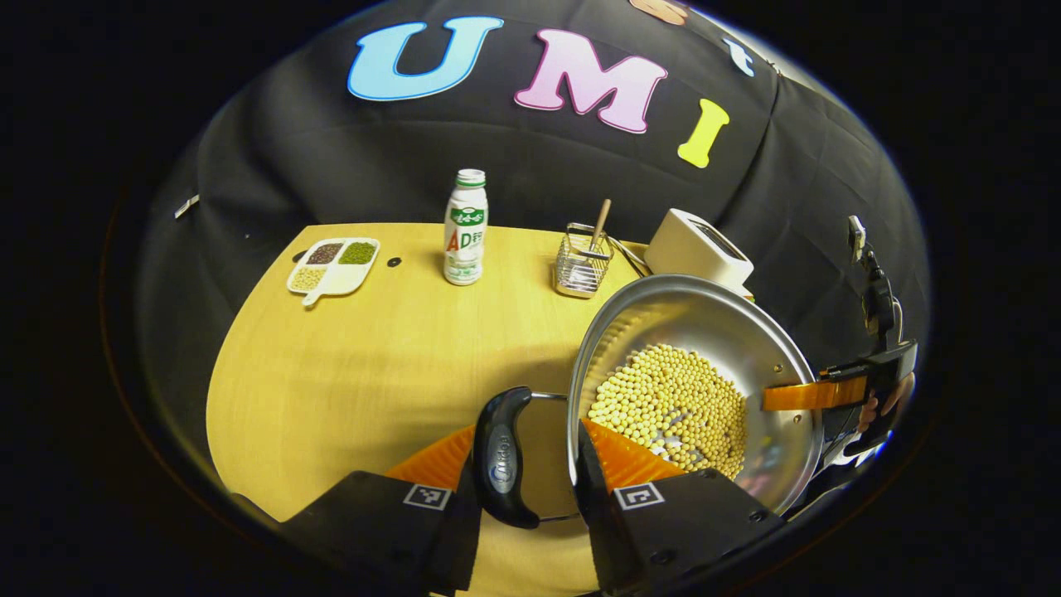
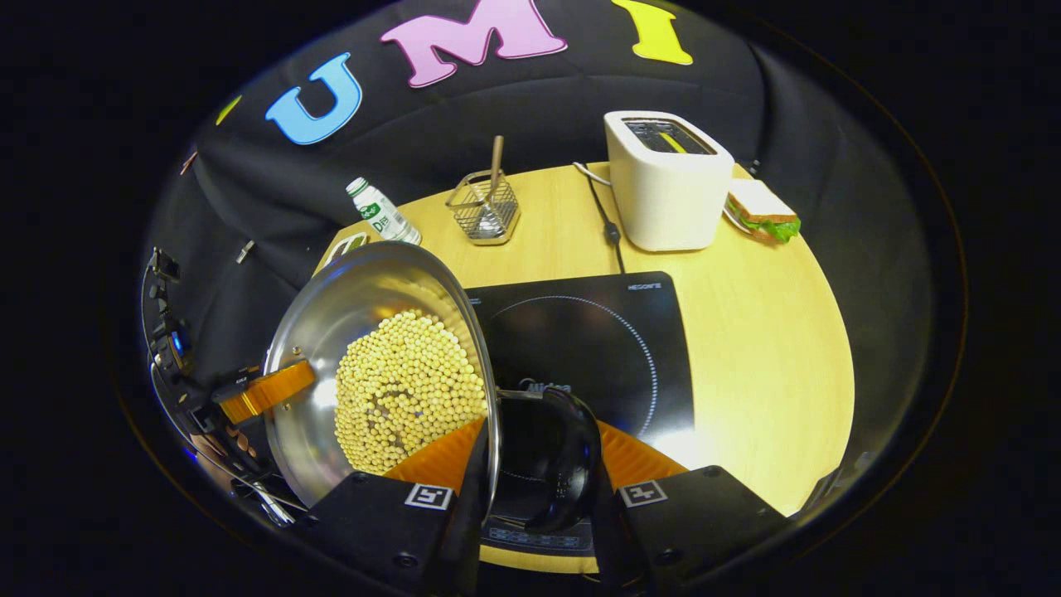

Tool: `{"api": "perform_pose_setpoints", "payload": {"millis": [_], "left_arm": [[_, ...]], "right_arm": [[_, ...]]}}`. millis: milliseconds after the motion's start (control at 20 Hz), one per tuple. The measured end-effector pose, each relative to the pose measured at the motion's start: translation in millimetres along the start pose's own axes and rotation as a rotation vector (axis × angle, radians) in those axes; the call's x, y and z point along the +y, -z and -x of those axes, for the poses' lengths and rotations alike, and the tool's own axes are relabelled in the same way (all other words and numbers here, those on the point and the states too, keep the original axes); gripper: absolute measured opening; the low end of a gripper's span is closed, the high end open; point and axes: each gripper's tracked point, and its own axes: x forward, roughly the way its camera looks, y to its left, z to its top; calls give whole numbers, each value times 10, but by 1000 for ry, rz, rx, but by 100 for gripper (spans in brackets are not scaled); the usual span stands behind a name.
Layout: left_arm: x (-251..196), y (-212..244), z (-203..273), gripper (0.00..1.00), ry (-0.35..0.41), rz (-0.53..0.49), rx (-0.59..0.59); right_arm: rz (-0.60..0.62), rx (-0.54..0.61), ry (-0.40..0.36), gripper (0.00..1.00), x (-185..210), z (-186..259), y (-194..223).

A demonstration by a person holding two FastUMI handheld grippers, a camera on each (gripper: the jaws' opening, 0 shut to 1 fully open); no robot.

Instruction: First push the handle of the pot to place it horizontally, then grasp the pot with both hands and set it on the induction cooktop.

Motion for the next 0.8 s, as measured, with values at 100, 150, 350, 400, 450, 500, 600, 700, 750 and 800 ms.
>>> {"api": "perform_pose_setpoints", "payload": {"millis": [100, 150, 350, 400, 450, 500, 600, 700, 750, 800], "left_arm": [[-143, -13, -98, 57, 2, -5, 4], [-216, -21, -135, 57, 2, -5, 5], [-466, -47, -321, 57, -1, 1, 9], [-513, -41, -363, 57, -2, 3, 11], [-564, -44, -402, 57, -5, 6, 12], [-600, -39, -440, 57, -8, 8, 13], [-662, -25, -508, 57, -15, 14, 20], [-714, -10, -568, 57, -21, 23, 23], [-735, -6, -596, 57, -25, 26, 25], [-747, 8, -629, 57, -28, 29, 27]], "right_arm": [[-5, 5, 3, 58, -159, 5, -41], [-8, 7, 3, 58, -239, 2, -55], [-11, 15, 5, 58, -522, -25, -142], [-10, 17, 5, 58, -586, -34, -164], [-10, 20, 5, 58, -643, -49, -183], [-11, 23, 5, 58, -692, -68, -200], [-12, 30, 4, 58, -776, -119, -212], [-13, 38, 3, 58, -857, -155, -218], [-14, 41, 2, 58, -884, -174, -221], [-14, 44, 1, 58, -917, -200, -225]]}}
